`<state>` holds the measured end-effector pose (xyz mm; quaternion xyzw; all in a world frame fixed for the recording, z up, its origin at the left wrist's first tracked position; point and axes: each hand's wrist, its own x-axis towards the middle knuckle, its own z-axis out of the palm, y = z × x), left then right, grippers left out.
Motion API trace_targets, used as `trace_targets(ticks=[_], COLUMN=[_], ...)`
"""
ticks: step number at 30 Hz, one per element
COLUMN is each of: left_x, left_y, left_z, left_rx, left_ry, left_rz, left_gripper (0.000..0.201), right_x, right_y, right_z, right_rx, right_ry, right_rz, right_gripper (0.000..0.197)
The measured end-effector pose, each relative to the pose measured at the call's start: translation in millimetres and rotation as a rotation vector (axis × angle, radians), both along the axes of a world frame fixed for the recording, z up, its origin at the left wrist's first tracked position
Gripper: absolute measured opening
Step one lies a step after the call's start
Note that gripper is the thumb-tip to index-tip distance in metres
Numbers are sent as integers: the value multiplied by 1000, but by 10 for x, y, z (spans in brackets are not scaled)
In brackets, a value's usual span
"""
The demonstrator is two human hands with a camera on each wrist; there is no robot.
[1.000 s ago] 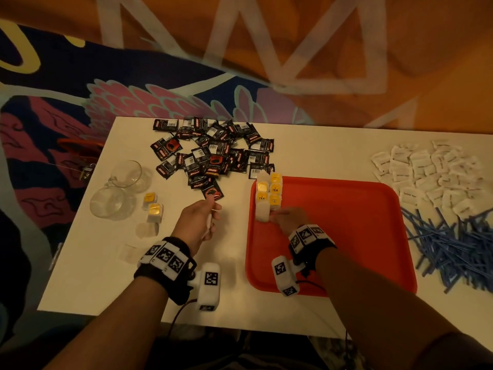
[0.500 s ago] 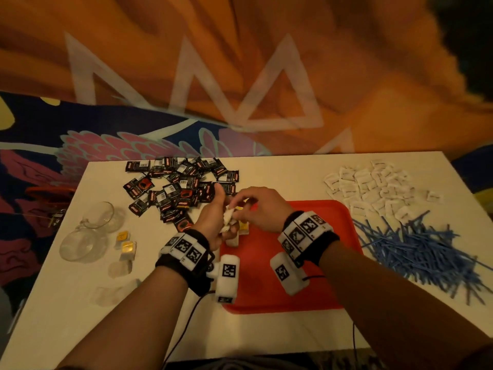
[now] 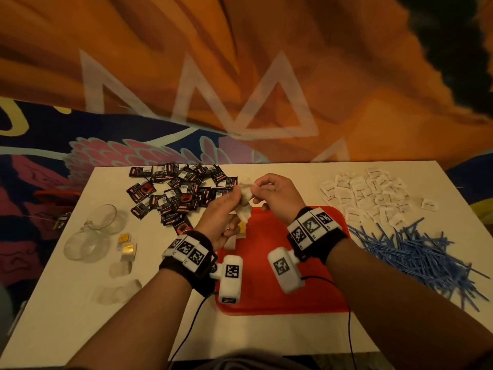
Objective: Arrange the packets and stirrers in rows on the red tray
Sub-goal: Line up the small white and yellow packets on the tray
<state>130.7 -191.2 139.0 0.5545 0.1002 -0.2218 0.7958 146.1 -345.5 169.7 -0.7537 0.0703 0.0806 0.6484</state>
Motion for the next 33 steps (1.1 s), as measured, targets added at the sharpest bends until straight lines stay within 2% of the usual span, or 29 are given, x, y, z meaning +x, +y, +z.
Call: trace_targets(ticks=[3, 6, 8, 11, 13, 15, 18, 21, 24, 27, 31, 33], left_x=[-38, -62, -68, -52, -7, 50, 92, 99, 105, 108, 113, 87], left_y=[-16, -11, 9, 70, 105, 114, 70, 10, 3, 47, 147, 207], left_z=[15, 13, -15, -56, -24, 40, 148, 164, 146, 117, -74, -209], left_rx=[-8, -16, 62, 180, 243, 359, 506, 551, 486, 451, 525, 556], left_ry=[-17, 42, 47, 0, -82, -200, -353, -434, -410, -374, -335, -260], left_rz=[-76, -88, -62, 45, 133, 162, 87, 71, 152, 186, 248, 292], left_gripper=[49, 30, 29, 18, 10, 12, 15, 10, 4, 6, 10, 11], right_x=[-24, -23, -15, -4, -3, -4, -18, -40, -36, -35, -33, -28], right_y=[32, 17, -15, -61, -69, -60, -41, -6, 5, 13, 48, 87], right_z=[3, 13, 33, 21, -4, -20, -13, 12, -18, -119, -278, -421], right_rx=[48, 112, 118, -4, -106, -187, -292, -321, -267, -316, -270, -292], right_ry=[11, 19, 10, -24, -47, -59, -115, -164, -96, -38, 40, 79], right_rz=[-8, -57, -70, -63, -43, -16, 57, 96, 129, 215, 230, 234], right_gripper=[17, 17, 18, 18, 19, 20, 17, 19, 25, 16, 2, 11])
